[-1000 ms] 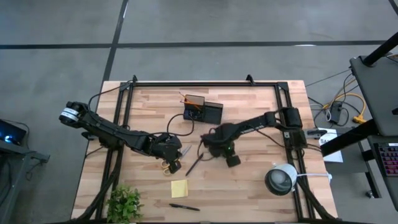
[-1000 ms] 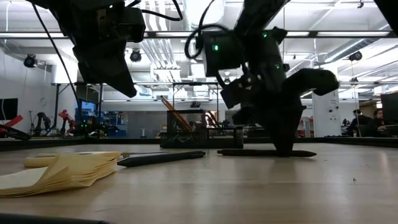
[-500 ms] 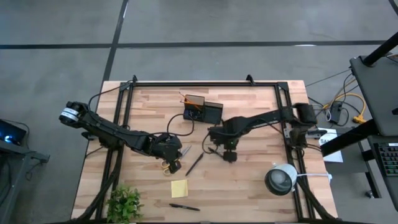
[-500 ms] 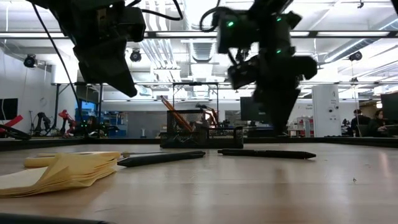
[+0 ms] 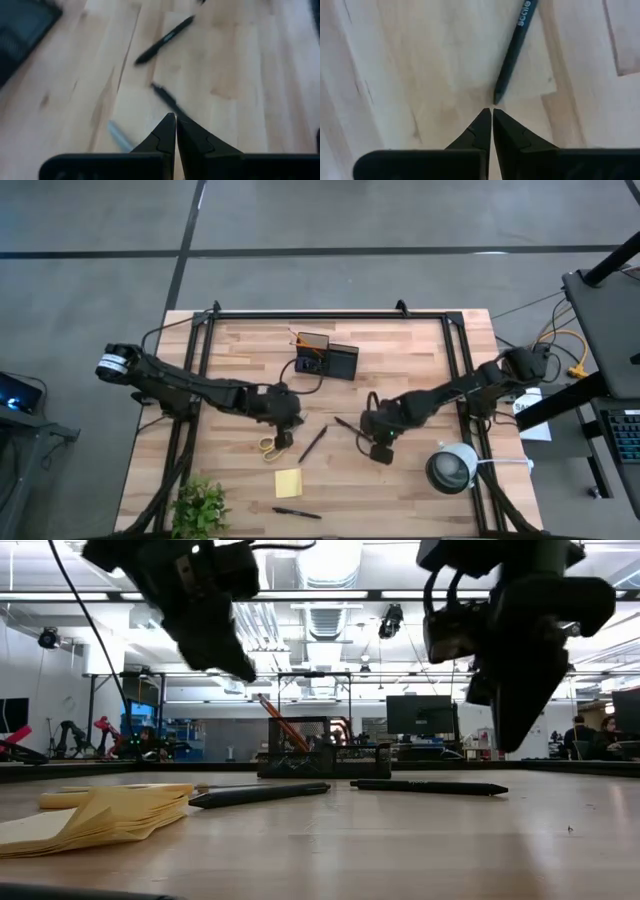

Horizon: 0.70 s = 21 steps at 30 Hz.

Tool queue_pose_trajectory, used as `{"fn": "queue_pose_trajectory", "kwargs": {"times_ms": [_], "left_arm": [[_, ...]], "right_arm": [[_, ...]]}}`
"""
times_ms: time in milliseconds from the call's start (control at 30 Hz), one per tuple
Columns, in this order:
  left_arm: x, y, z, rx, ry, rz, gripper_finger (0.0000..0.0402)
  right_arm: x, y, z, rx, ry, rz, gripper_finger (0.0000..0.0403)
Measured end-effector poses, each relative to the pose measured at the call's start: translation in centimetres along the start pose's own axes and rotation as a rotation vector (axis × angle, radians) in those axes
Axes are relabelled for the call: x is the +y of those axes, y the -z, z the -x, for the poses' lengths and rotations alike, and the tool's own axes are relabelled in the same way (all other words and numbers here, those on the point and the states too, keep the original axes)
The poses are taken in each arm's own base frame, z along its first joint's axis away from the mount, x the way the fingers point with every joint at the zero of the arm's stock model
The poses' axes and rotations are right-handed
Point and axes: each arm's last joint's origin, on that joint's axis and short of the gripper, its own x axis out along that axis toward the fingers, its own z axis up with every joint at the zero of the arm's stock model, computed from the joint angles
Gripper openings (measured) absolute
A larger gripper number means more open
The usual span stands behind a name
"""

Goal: Pick and place office supplies into organizer
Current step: Put the top black pen into the desk organizer

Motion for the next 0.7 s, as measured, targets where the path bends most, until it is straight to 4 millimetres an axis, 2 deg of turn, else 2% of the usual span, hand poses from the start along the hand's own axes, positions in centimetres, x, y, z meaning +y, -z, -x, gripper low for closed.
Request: {"fn": "queue_pose_trajectory", "kwargs": {"times_ms": [300,567,700], "left_arm": [[2.6,-1.6,-0.1,-0.043,0.091,-0.126,0.0000],[5.4,-2.6,0.0,-0.076,0.116,-0.134,0.0000],[6.5,-2.8,0.1,-0.083,0.082,-0.130,0.0000]], "right_arm": [[1.1,1.0,-1.5,-0.111,0.170,-0.116,0.0009],[1.8,0.7,-2.6,-0.137,0.123,-0.170,0.0010],[2.4,1.2,-2.6,-0.110,0.094,-0.153,0.0033]]}}
